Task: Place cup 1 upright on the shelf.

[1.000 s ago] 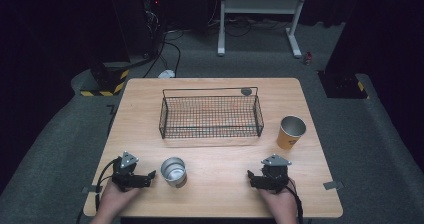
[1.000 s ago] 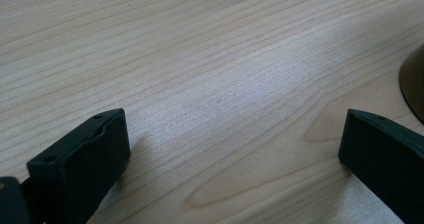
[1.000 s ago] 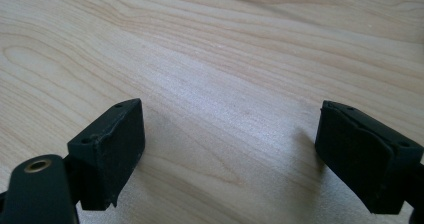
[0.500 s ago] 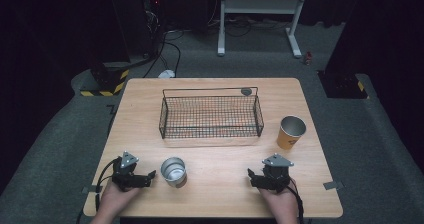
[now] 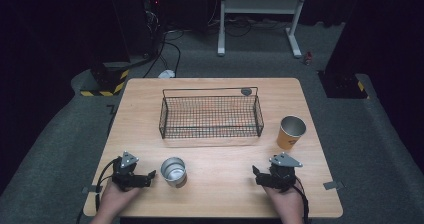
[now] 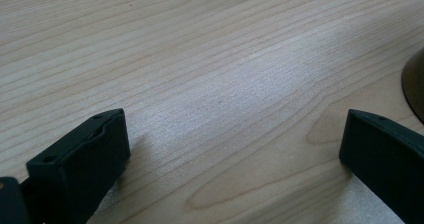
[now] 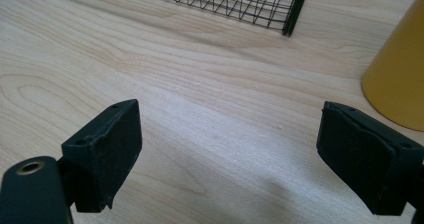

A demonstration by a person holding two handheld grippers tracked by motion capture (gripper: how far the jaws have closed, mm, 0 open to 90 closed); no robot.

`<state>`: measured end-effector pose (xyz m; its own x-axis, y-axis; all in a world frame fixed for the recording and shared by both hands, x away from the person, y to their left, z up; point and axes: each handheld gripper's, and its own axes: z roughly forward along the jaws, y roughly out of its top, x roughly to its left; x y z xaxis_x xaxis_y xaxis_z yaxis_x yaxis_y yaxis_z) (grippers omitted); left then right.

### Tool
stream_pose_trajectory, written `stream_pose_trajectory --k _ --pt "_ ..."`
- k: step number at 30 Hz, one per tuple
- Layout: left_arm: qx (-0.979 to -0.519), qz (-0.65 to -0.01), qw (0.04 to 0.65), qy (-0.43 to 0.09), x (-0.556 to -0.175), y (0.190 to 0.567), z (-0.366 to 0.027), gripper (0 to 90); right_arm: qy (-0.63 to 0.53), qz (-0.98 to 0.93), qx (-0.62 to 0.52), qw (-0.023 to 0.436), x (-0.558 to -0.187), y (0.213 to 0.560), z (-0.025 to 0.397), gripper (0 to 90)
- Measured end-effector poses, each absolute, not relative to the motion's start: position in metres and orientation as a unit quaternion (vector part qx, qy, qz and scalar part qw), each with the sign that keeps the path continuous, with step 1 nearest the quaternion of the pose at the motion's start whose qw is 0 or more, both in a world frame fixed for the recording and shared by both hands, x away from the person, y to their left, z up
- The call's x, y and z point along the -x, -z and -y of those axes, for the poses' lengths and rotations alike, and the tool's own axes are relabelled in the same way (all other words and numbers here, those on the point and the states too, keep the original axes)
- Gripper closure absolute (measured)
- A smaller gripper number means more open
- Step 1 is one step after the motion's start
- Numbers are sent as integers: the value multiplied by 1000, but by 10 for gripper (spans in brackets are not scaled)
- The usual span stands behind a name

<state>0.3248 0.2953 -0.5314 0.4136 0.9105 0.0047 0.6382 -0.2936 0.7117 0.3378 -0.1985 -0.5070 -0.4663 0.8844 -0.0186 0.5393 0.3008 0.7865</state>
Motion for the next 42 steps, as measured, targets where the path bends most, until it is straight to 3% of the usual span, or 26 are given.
stream_pose_trajectory --k 42 --pt "-774 -501 322 -212 -324 531 -296 0 -375 -734 -479 301 -332 497 243 96"
